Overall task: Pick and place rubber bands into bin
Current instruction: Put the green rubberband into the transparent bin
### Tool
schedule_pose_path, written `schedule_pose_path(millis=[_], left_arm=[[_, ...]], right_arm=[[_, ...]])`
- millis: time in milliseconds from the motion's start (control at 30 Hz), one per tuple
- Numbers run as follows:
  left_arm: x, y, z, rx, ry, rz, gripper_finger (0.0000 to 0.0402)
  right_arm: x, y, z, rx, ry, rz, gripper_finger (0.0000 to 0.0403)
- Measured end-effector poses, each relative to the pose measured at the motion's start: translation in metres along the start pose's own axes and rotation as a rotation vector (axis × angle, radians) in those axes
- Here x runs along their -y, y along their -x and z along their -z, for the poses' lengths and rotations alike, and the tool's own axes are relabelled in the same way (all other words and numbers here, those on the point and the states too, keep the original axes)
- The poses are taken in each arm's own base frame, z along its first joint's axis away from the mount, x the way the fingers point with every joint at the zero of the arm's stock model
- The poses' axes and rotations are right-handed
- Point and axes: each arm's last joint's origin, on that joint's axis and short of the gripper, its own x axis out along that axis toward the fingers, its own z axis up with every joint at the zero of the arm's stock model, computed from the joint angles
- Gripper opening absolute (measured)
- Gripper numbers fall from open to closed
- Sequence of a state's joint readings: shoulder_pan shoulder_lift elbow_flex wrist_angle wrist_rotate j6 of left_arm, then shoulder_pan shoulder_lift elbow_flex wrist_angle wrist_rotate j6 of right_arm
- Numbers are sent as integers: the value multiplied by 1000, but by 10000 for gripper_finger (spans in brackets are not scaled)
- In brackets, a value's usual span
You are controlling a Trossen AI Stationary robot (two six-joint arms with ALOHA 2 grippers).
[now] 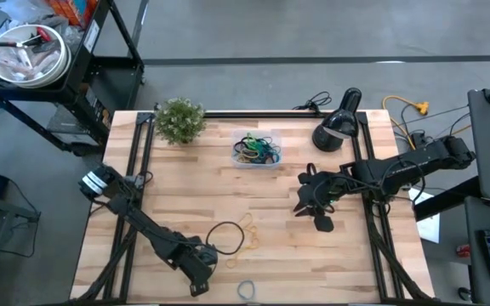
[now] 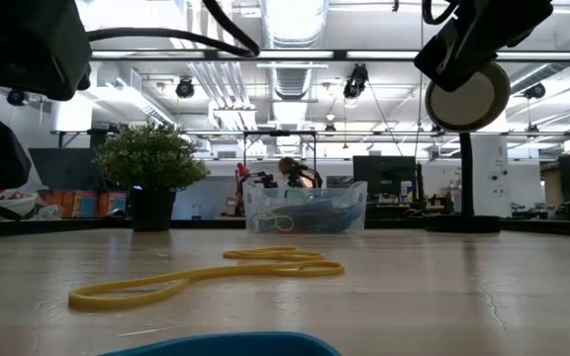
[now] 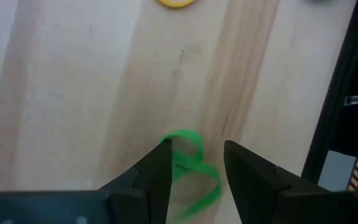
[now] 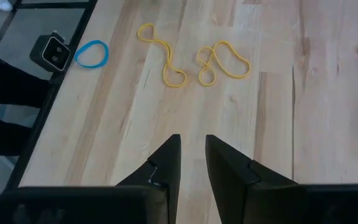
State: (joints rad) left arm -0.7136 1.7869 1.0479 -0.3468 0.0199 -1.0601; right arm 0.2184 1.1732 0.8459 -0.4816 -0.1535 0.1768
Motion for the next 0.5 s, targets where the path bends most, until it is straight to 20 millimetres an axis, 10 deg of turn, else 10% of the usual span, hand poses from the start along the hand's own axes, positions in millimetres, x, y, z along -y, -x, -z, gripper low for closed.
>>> schedule_pose_path(millis=[500], left_arm=[[-3,-2,5,-34,1,-39,117]], right_arm=[[0,0,0,0,-7,-1,63]])
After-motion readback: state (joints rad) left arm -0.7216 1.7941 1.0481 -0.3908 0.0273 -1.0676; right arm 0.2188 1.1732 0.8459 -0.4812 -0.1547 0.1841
